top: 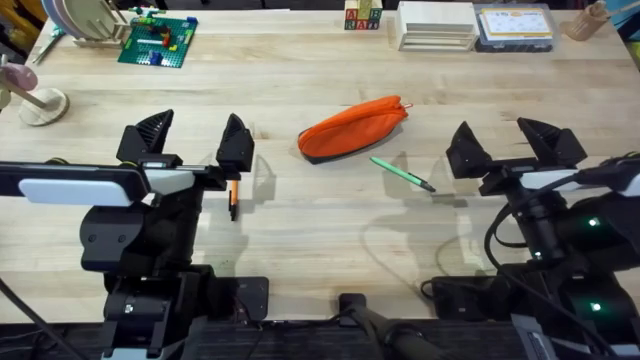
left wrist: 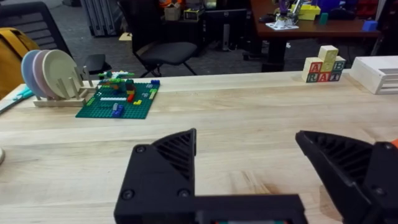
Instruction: Unzip the bag, pick up the pens from the table one at a time and place them inside, then zip the bag closed.
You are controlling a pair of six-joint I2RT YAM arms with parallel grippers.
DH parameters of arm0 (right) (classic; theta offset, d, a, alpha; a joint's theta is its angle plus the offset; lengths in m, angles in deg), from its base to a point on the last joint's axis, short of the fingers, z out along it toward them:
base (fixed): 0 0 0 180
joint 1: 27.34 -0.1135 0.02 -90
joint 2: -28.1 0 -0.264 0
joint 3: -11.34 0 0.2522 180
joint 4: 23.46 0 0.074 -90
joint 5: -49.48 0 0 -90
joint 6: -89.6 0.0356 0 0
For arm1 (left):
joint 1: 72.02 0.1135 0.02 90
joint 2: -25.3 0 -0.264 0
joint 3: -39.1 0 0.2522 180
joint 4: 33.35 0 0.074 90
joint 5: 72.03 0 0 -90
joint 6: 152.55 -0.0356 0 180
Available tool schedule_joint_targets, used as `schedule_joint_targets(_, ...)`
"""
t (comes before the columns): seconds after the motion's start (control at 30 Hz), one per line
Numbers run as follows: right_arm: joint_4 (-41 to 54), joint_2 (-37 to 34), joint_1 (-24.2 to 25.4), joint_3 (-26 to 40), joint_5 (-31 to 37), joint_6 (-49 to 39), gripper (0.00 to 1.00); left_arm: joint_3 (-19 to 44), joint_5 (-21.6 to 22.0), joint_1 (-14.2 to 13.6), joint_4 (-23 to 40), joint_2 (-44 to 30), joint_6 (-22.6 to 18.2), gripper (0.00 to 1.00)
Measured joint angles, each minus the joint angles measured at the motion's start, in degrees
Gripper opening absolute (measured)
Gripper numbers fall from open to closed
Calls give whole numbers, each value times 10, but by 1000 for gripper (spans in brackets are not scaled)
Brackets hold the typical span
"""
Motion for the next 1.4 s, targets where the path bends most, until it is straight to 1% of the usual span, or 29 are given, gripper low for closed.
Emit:
schedule_joint_targets(0.47, 4, 0, 0, 0, 7, 0, 997, 0, 4, 0, 1, 0, 0, 994)
schedule_joint_targets(0.53, 3, 0, 0, 0, 8, 0, 997, 3, 4, 0, 19, 0, 0, 994)
schedule_joint_targets(0.63, 4, 0, 0, 2, 9, 0, 997, 19, 4, 0, 72, 0, 0, 994)
schedule_joint_targets(0.67, 21, -1, 0, 12, 16, 0, 996, 71, 4, 0, 129, -3, -3, 994)
schedule_joint_targets(0.77, 26, -12, 0, 28, 20, 0, 996, 118, 4, 0, 145, -23, -5, 993)
schedule_joint_targets(0.9, 26, -48, 0, 69, 22, 1, 997, 168, 4, 0, 149, -79, -7, 993)
schedule_joint_targets(1.0, 40, -88, 0, 110, 22, 1, 996, 208, 4, 0, 151, -144, -7, 993)
schedule_joint_targets(1.03, 64, -139, 0, 159, 22, 1, 997, 249, 4, 0, 152, -212, -7, 993)
schedule_joint_targets(1.27, 128, -268, 0, 303, 22, 1, 996, 362, 4, 0, 153, -368, -9, 993)
schedule_joint_targets(1.4, 164, -336, 0, 382, 22, 1, 997, 428, 0, 0, 168, -445, -9, 993)
